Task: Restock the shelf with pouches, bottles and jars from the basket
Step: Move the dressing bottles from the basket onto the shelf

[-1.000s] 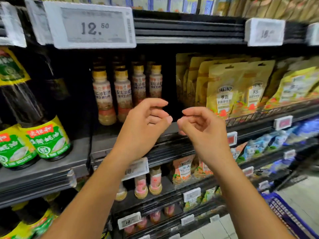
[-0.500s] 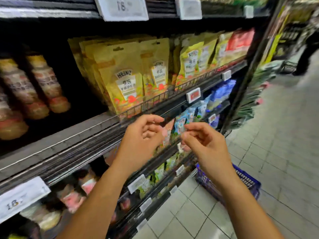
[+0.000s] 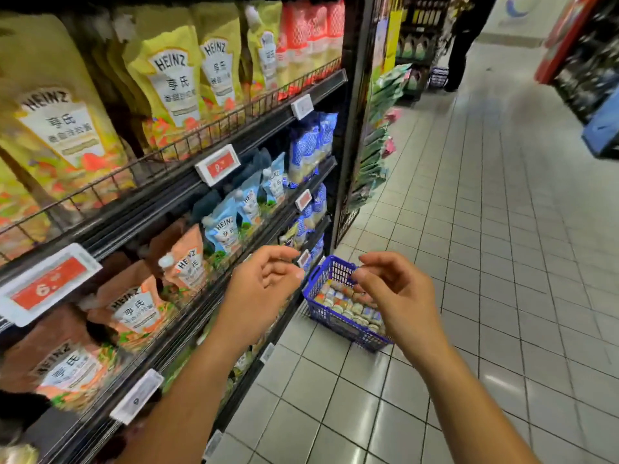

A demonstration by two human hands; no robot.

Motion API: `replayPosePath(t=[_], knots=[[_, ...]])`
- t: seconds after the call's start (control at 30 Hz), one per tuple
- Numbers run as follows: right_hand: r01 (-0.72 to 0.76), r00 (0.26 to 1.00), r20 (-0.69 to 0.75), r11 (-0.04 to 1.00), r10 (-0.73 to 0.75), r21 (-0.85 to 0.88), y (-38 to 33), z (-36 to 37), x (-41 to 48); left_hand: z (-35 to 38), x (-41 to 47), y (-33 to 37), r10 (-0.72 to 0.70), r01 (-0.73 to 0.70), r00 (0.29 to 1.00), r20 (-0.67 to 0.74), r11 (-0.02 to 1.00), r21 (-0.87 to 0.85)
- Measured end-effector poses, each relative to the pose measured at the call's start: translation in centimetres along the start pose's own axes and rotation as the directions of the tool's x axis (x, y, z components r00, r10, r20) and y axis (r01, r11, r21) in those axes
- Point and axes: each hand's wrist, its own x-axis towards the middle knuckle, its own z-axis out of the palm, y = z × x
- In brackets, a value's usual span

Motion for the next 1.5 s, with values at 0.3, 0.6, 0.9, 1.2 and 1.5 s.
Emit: replayPosePath(t=[0.3,0.6,0.9,1.2,1.5], knots=[[-0.087,0.986,-0.14,0.996,0.085,-0.003,2.1,-6.0,1.7,6.6,5.1,-2.1,-0.056,0.061,0.989,0.135,0.998,-0.036],[-0.153,0.948,-0.287,0.988,0.137,-0.033,5.8,-8.3,6.4,9.6,12.4,-5.3,-0.112,0.126,0.961,0.254,0.991,-0.038],[-0.236,0.893,-0.398,0.972,0.208,-0.021,9.4,-8.6,15.8,11.0,23.3,-7.7,-0.161,0.164,0.93,0.331,0.986,0.019],[-0.298,0.838,-0.479,0.954,0.262,0.001,12.4,-9.3,22.0,12.5,31.6,-11.0,-0.257,0.241,0.897,0.358,0.966,0.09],[-0.421,0.779,-0.494,0.906,0.385,0.043,17.8,-13.4,26.2,16.8,37.4,-15.0,-0.369,0.338,0.868,0.332,0.929,0.149]])
